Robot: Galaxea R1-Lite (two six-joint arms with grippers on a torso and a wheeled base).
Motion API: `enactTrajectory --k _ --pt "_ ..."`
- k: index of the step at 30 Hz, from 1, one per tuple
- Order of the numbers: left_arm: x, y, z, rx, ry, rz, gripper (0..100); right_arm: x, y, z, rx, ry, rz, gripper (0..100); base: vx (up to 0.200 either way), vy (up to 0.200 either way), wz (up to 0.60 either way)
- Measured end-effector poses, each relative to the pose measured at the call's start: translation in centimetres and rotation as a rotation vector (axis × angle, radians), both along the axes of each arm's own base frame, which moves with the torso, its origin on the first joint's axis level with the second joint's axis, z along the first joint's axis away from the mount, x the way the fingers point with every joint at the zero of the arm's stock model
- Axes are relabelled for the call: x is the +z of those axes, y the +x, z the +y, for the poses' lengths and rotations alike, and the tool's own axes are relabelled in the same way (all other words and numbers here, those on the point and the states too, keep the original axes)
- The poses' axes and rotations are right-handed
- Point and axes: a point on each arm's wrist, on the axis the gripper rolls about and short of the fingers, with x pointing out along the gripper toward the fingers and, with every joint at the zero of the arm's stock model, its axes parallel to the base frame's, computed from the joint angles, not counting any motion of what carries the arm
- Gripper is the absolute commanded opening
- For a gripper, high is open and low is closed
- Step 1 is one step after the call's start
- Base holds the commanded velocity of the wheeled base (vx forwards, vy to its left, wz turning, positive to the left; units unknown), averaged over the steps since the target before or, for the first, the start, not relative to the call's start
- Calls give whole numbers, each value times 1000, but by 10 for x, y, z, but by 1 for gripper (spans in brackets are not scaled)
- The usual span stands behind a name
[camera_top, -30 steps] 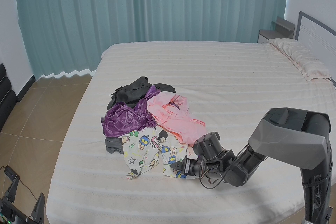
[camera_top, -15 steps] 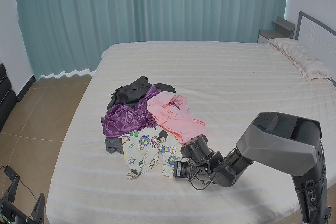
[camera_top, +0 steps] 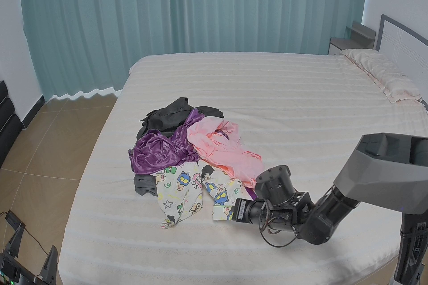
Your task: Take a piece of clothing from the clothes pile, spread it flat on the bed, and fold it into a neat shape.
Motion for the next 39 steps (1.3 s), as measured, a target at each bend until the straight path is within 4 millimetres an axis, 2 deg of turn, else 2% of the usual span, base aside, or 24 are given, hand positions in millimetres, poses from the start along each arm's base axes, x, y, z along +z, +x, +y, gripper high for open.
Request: enactTrajectory --k 7,12,16,21,27,33,39 --pt "4 -1 -1 -36 13 -21 100 38 -35 -26 16 143 -154 0 0 0 0" --pt "42 -2 -2 -90 -20 -86 100 63 -51 -40 22 196 -216 0 0 0 0" --pt "72 9 -3 -165 -22 -61 100 86 -58 -47 31 243 -286 0 0 0 0" --pt "96 41 -6 -300 -21 49 100 122 -64 -56 39 303 -384 0 0 0 0" --pt "104 93 -23 -474 -11 222 100 167 -69 -67 50 366 -488 0 0 0 0" --pt "93 139 -50 -604 13 348 100 206 -73 -80 51 425 -584 0 0 0 0" --pt "65 185 -88 -669 52 422 100 239 -79 -94 47 473 -671 0 0 0 0"
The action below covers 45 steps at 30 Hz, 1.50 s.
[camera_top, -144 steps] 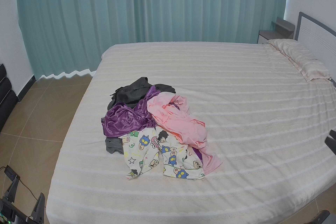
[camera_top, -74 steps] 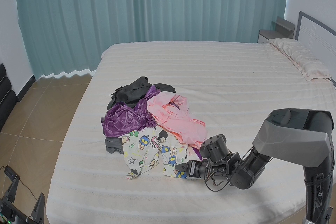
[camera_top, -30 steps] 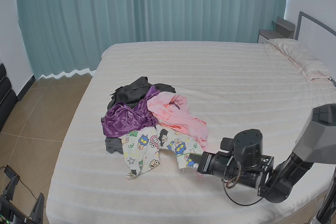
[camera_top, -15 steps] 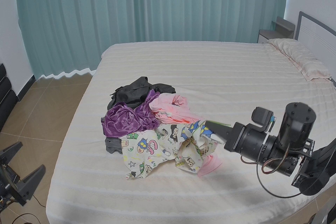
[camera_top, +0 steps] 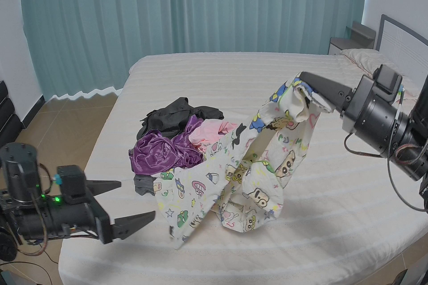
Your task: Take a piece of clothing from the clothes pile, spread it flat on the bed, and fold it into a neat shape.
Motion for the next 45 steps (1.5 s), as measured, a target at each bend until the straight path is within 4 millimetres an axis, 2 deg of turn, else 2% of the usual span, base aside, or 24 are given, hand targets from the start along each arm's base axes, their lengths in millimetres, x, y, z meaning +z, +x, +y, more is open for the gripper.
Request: enactTrajectory --k 4,9,13,18,25,32,38,45 --pt "-24 26 -29 1 17 -26 100 15 -4 -6 0 21 -41 0 0 0 0" --pt "-56 44 -63 19 9 -72 100 27 -6 -12 -3 35 -73 0 0 0 0" --pt "-86 35 -97 -16 -7 -36 100 34 -6 -16 -6 41 -94 0 0 0 0" --pt "-107 18 -128 -10 -6 11 100 39 -6 -20 -8 45 -110 0 0 0 0" --pt "-107 10 -170 89 -118 -6 100 42 -6 -21 -8 48 -120 0 0 0 0" --pt "-99 15 -205 159 -224 -59 100 42 -5 -21 -8 47 -119 0 0 0 0" --pt "-93 18 -223 187 -280 -88 100 42 -5 -21 -8 45 -117 0 0 0 0" --pt "-87 33 -246 341 -296 -150 100 42 -4 -21 -8 44 -117 0 0 0 0"
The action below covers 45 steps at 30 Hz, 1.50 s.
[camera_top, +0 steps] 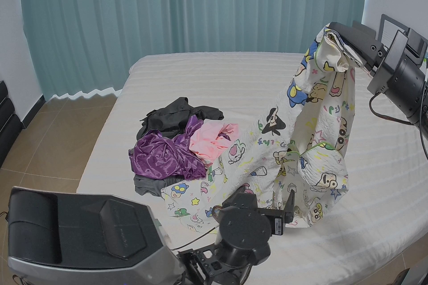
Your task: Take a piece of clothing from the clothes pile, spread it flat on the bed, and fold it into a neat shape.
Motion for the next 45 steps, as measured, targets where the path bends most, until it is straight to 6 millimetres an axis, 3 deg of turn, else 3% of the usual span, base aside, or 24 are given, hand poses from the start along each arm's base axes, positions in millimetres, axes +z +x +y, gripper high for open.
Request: enactTrajectory --k 9,21,28,37,38,45 --pt "-9 25 -8 169 84 36 100 0 0 0 0 -1 0 0 0 0 0" --pt "-33 61 34 335 171 129 100 4 -1 0 2 8 -13 0 0 0 0" --pt "-53 66 54 391 180 185 100 5 -1 0 5 9 -16 0 0 0 0" --pt "-75 72 62 383 156 250 100 4 -2 0 5 8 -13 0 0 0 0" --pt "-75 72 62 379 150 253 0 4 -2 0 4 7 -12 0 0 0 0" --pt "-79 70 63 367 140 271 0 2 -1 -2 -3 5 -8 0 0 0 0"
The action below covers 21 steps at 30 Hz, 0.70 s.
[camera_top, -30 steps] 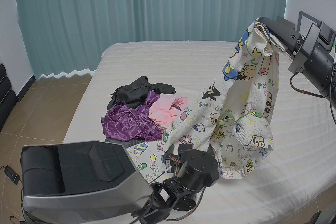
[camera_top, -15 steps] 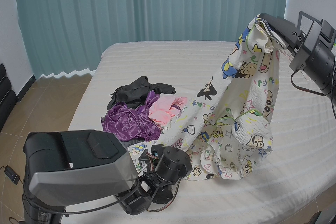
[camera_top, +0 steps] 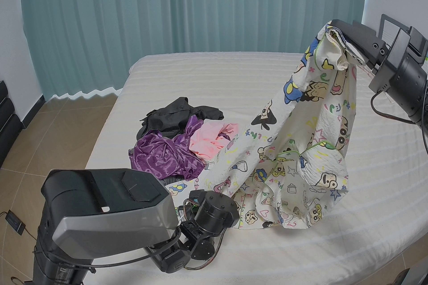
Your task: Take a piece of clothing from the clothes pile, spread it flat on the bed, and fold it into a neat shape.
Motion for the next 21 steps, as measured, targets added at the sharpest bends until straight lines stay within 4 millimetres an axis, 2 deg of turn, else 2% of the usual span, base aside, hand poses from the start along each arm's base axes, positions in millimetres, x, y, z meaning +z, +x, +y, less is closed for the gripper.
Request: enactTrajectory --k 5,9,15,20,21 --pt "2 -19 5 -63 -14 45 0 -5 4 -7 -36 -9 14 0 0 0 0" --pt "16 -35 15 -98 -24 61 0 -11 10 -18 -91 -20 33 0 0 0 0" --pt "60 -56 36 -164 -66 35 0 -21 23 -45 -227 -43 79 0 0 0 0" --pt "103 -58 59 -165 -67 -7 0 -27 32 -69 -354 -99 102 0 0 0 0" --pt "107 -58 61 -162 -66 -10 0 -27 32 -71 -365 -105 101 0 0 0 0"
